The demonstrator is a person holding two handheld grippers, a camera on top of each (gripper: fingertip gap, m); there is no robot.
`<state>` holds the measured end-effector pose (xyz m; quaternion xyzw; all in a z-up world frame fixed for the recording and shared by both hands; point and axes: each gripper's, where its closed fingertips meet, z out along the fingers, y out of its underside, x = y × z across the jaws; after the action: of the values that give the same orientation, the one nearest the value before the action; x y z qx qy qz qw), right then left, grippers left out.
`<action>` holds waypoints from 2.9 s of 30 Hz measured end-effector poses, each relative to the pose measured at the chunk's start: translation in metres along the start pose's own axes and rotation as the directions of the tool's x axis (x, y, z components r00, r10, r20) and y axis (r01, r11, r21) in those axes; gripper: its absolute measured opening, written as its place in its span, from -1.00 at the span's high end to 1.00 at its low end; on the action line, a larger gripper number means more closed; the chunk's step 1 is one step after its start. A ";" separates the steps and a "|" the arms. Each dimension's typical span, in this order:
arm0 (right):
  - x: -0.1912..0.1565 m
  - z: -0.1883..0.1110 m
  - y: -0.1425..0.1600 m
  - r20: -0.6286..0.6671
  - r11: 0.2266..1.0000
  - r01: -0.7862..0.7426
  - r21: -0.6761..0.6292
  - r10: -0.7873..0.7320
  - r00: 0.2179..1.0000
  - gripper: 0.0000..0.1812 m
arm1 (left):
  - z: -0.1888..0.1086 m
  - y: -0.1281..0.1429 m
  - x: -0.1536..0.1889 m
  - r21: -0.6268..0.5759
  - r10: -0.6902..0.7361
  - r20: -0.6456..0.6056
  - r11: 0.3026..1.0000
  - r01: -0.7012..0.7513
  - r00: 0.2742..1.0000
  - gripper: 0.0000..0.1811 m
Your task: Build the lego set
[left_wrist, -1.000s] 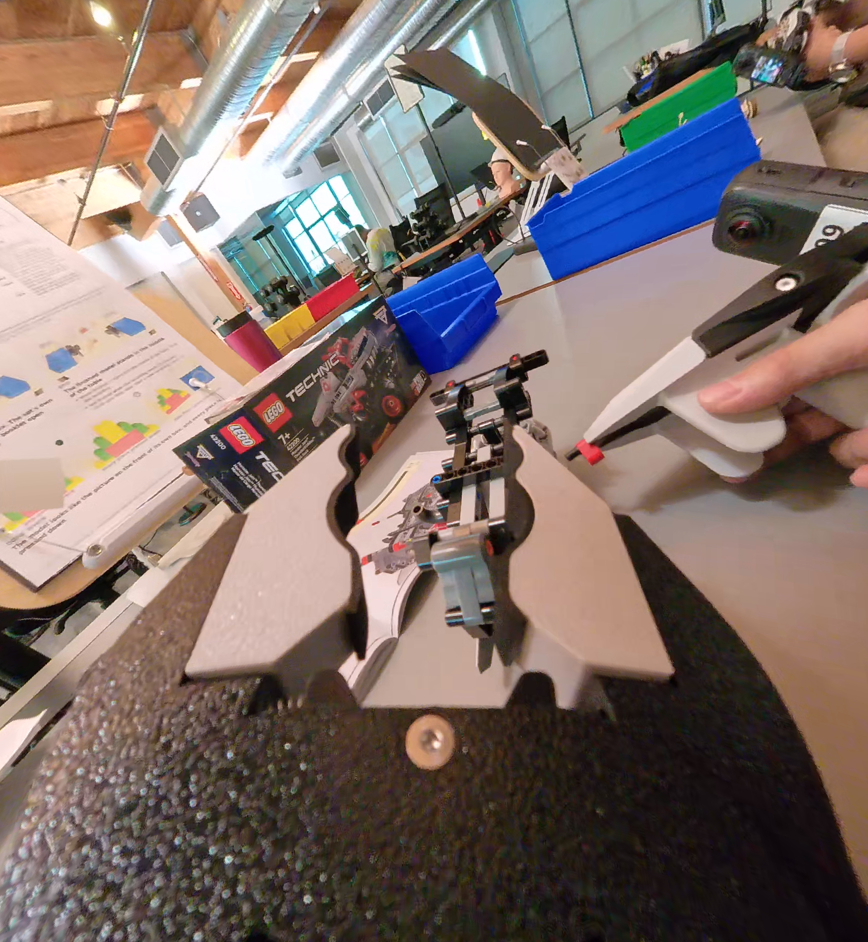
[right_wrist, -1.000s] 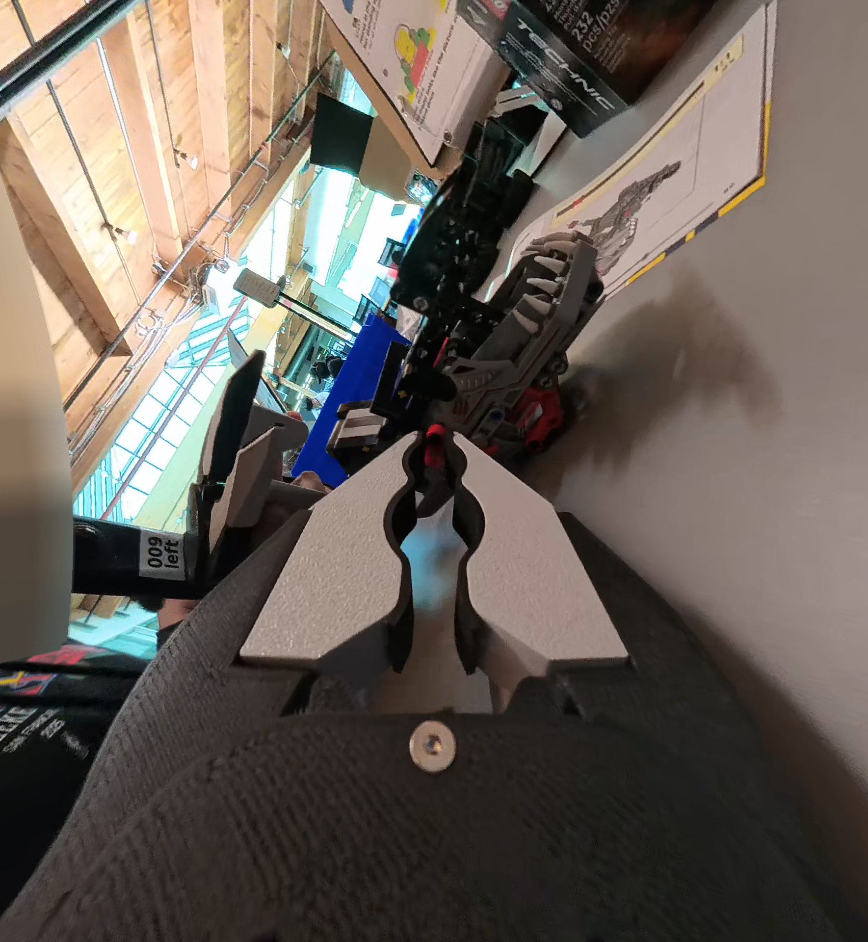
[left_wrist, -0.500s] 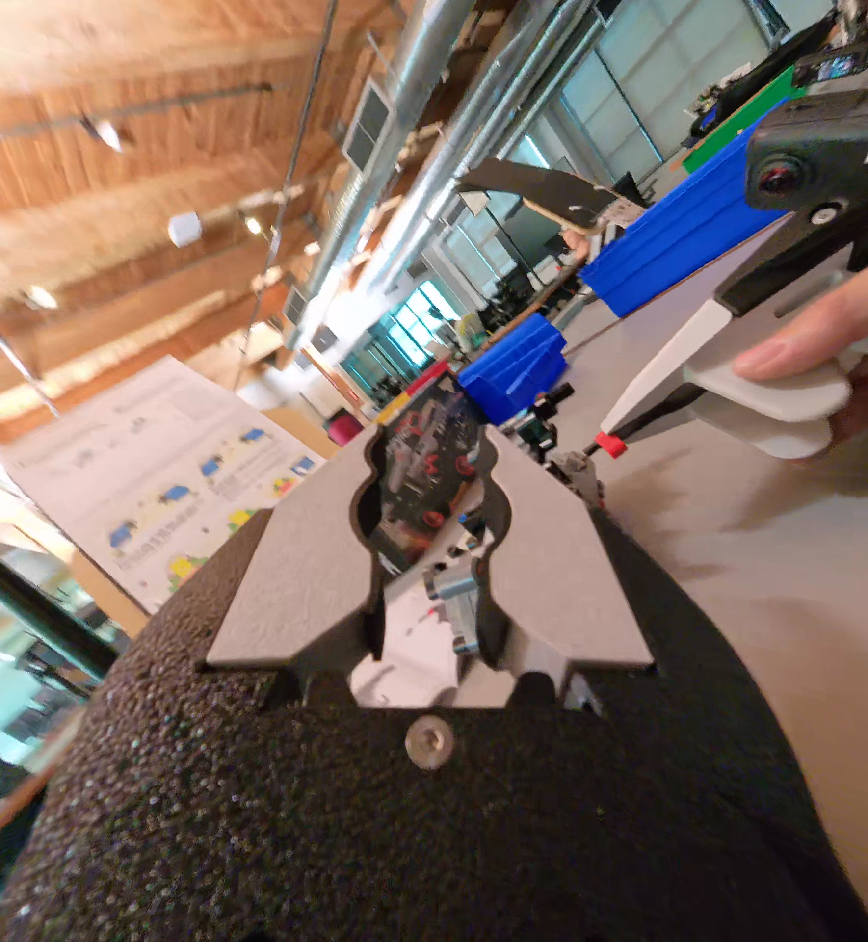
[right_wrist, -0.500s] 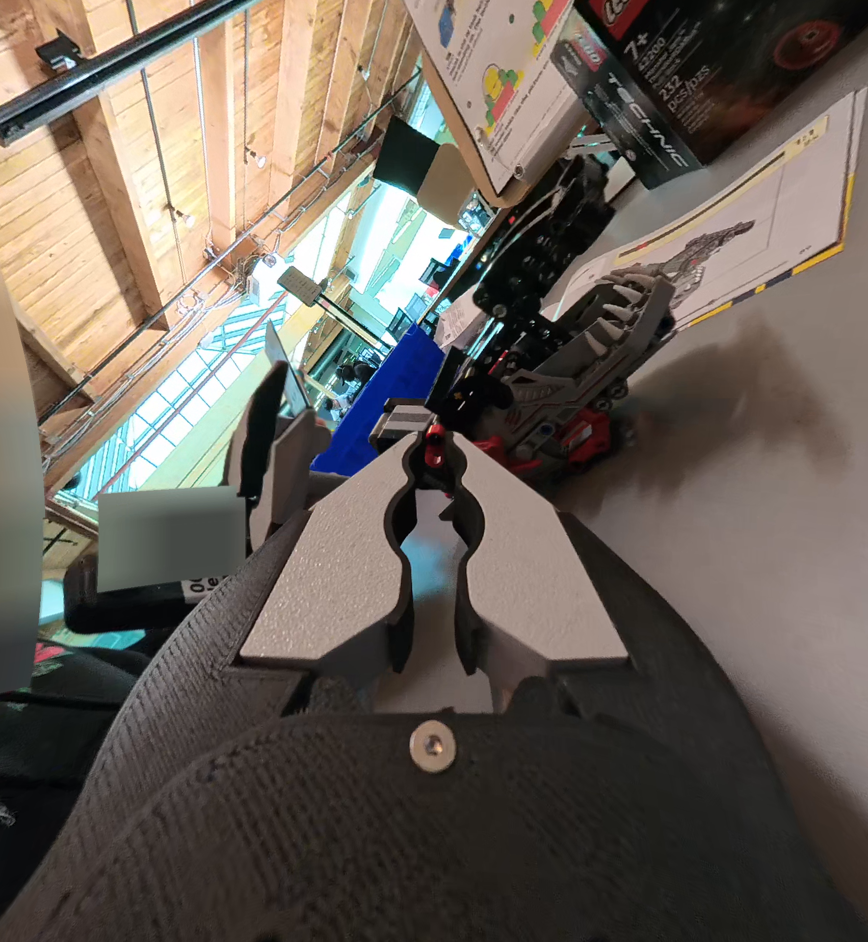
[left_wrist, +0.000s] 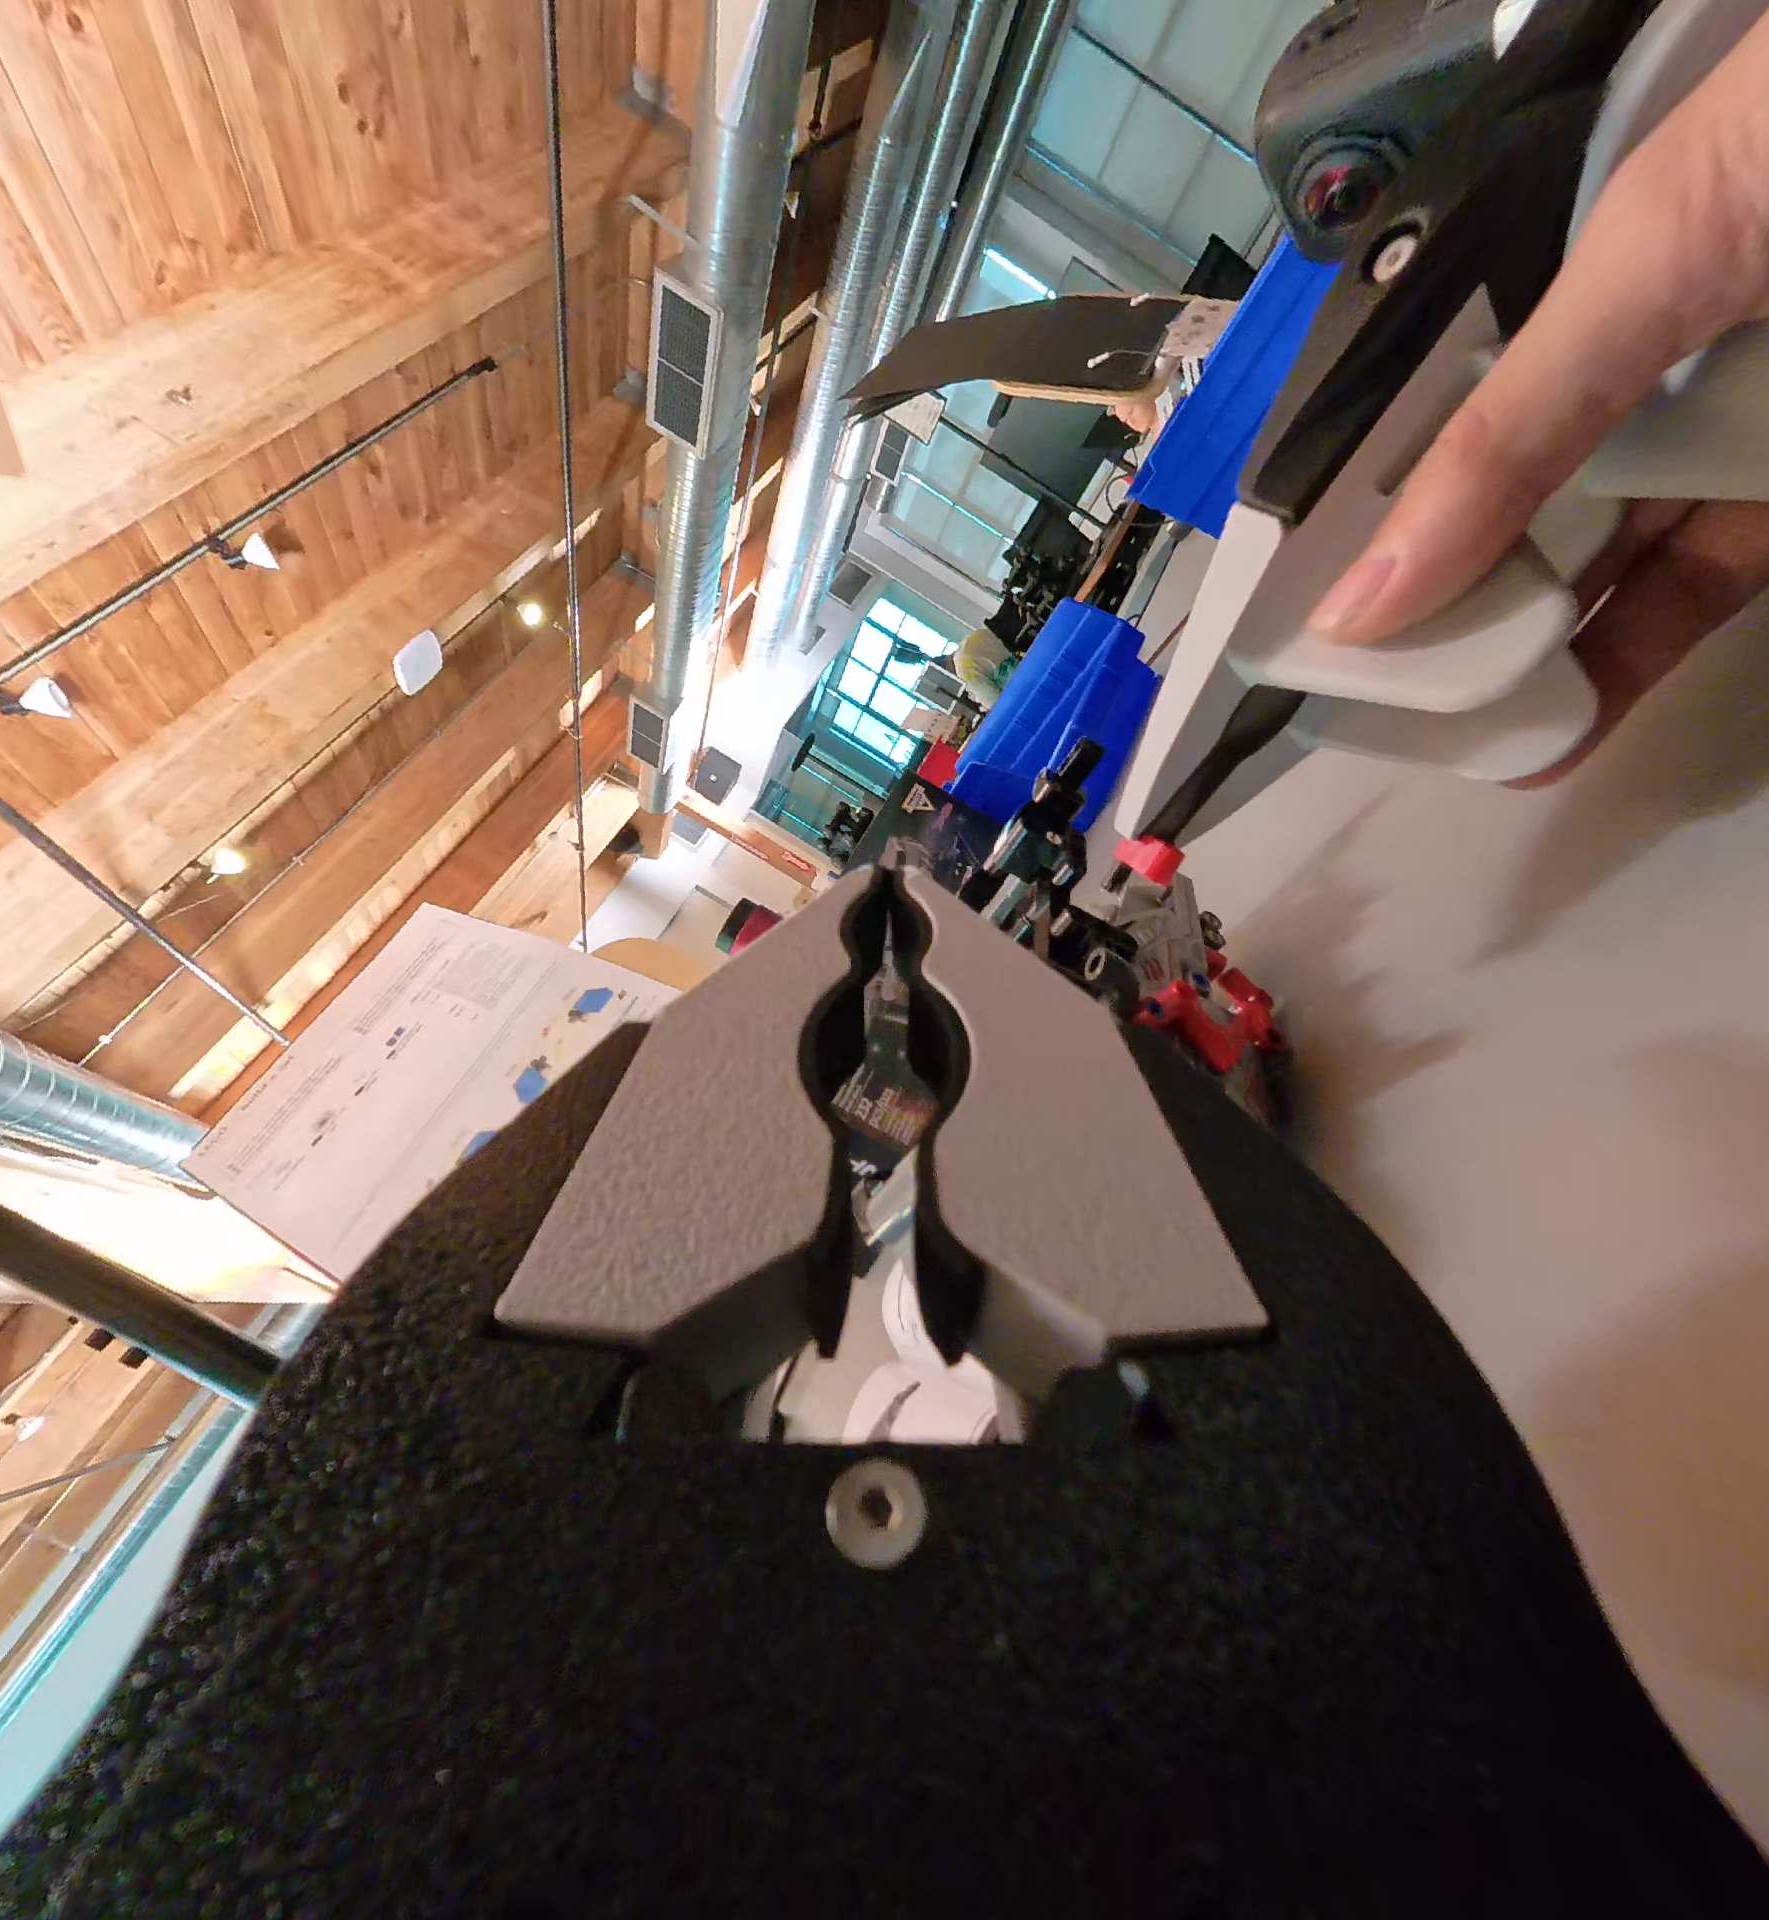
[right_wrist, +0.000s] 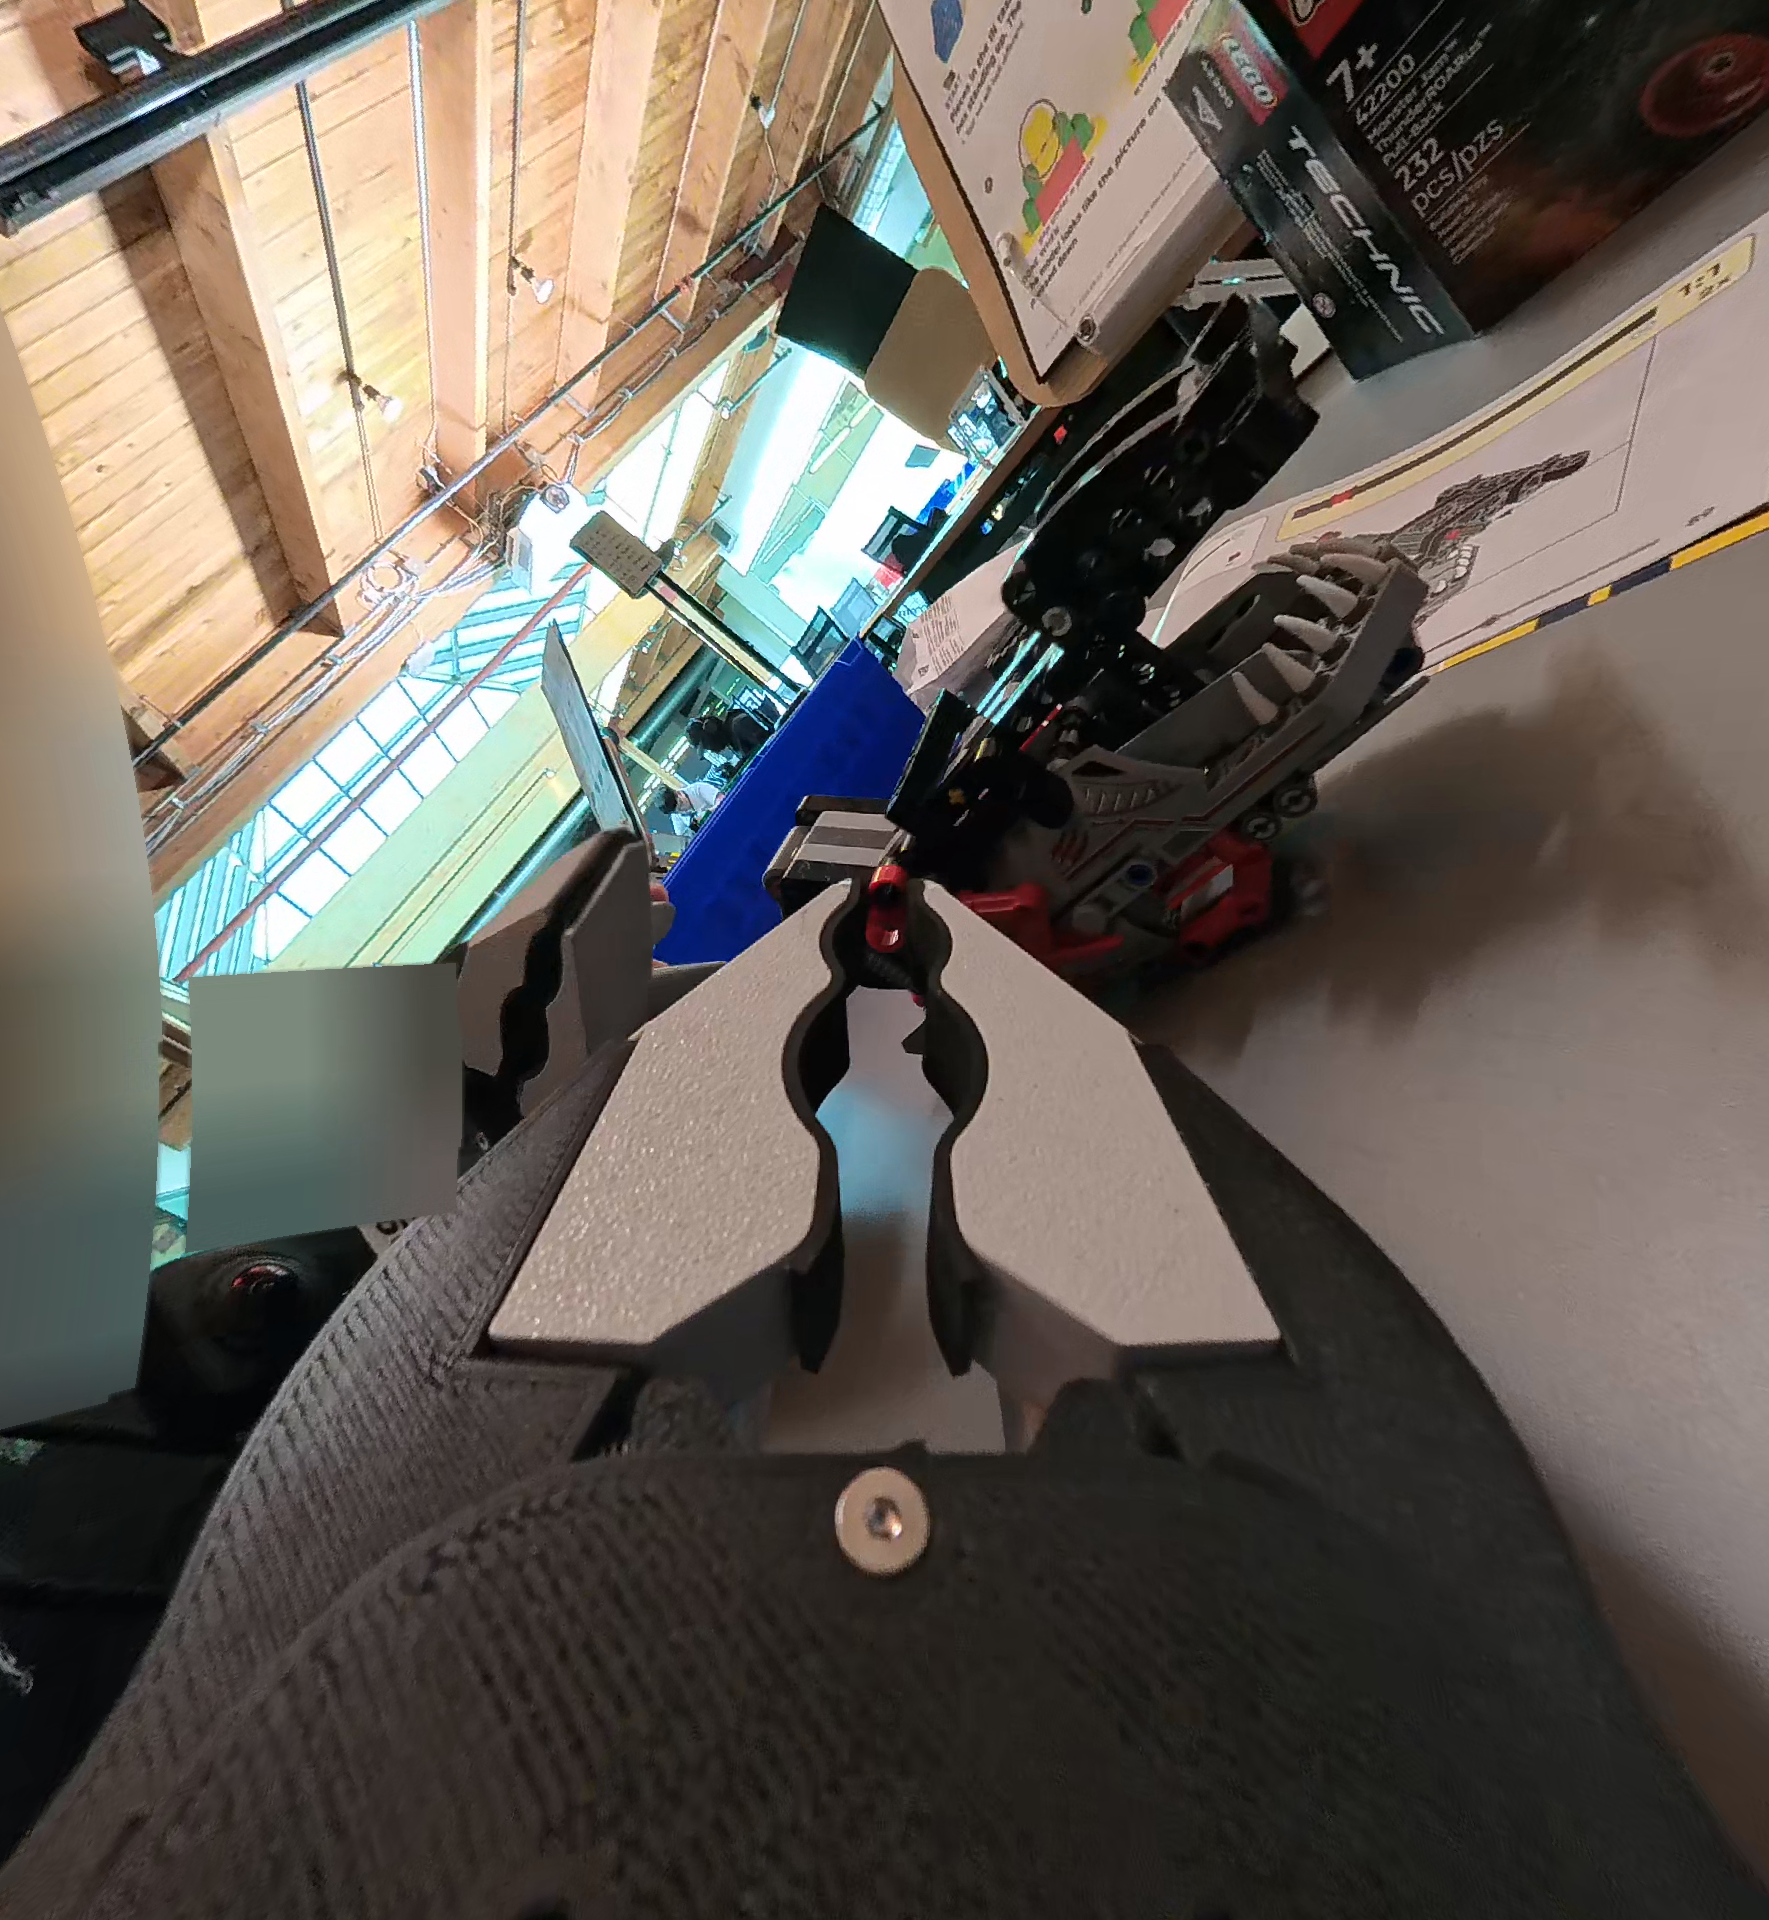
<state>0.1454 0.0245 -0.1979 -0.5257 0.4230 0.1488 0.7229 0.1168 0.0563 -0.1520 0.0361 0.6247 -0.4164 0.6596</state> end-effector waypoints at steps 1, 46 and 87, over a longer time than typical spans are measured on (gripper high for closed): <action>-0.001 0.000 0.000 0.004 1.000 0.004 0.002 -0.004 1.000 0.94 | 0.000 0.000 0.000 -0.003 0.002 -0.001 1.000 -0.002 1.000 1.00; 0.009 0.002 0.000 -0.081 1.000 0.004 0.009 -0.003 0.997 0.94 | 0.003 -0.010 0.034 0.068 0.162 -0.132 0.986 -0.154 0.978 1.00; 0.006 0.004 0.004 -0.073 0.999 0.036 -0.013 -0.037 0.997 0.94 | 0.012 -0.003 0.027 0.028 0.160 -0.100 0.987 -0.158 0.982 1.00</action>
<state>0.1482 0.0282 -0.2050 -0.5428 0.4386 0.1186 0.7063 0.1206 0.0338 -0.1707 0.1138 0.6485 -0.3662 0.6576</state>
